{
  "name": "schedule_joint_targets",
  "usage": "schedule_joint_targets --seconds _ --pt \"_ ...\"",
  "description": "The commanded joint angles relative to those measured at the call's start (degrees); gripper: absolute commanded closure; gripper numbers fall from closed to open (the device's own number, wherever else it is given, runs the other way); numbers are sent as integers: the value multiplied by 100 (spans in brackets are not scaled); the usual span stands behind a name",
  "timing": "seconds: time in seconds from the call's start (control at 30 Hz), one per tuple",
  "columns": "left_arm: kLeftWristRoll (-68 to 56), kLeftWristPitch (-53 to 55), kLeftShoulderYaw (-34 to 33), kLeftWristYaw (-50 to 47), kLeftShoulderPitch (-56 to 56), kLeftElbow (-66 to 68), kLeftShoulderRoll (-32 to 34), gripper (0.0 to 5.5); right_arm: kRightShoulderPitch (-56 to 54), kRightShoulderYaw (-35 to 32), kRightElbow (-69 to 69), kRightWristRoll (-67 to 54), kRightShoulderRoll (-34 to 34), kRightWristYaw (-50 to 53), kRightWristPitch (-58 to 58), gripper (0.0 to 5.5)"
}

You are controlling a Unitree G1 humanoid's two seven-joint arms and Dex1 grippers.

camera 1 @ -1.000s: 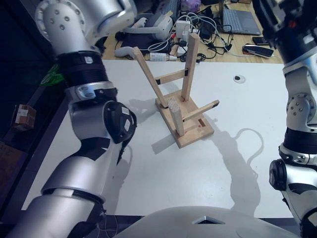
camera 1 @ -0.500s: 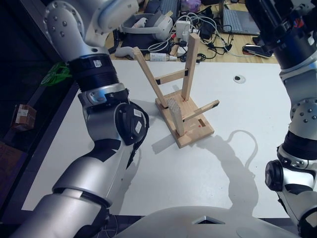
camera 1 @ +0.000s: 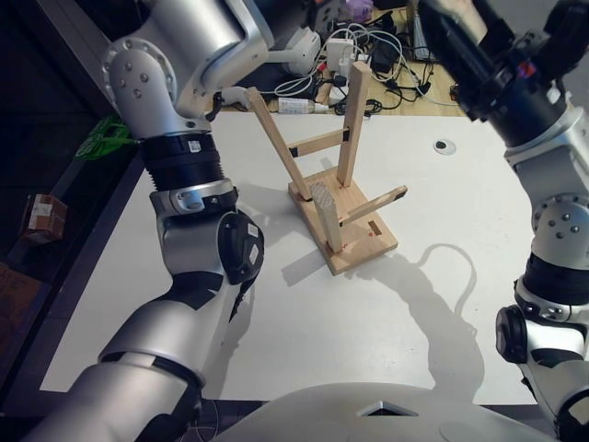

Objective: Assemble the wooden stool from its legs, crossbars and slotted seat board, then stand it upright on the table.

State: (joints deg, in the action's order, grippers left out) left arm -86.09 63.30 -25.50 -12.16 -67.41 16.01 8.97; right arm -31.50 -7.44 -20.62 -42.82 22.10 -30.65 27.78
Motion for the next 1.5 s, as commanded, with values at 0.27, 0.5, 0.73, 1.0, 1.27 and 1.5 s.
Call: schedule_joint_targets --seconds 0.27,0.5,0.73,1.0,1.27,1.5 --pt "-174 -306 227 104 -22 -578 27 294 612 150 -29 611 226 -431 -462 348" --pt "105 -355 478 195 111 -669 178 385 601 164 23 809 238 -529 -662 348" --pt "149 -339 515 142 137 -621 300 432 603 572 28 1909 644 -935 -1573 348" --pt "-85 -723 310 -147 117 -673 53 442 563 708 532 2972 455 -392 -2890 348" --pt "141 -498 546 440 113 -747 363 450 438 524 305 1380 578 -935 -1488 263" --pt "337 -317 731 966 92 -708 687 450 140 152 314 -229 1554 -2119 266 154"
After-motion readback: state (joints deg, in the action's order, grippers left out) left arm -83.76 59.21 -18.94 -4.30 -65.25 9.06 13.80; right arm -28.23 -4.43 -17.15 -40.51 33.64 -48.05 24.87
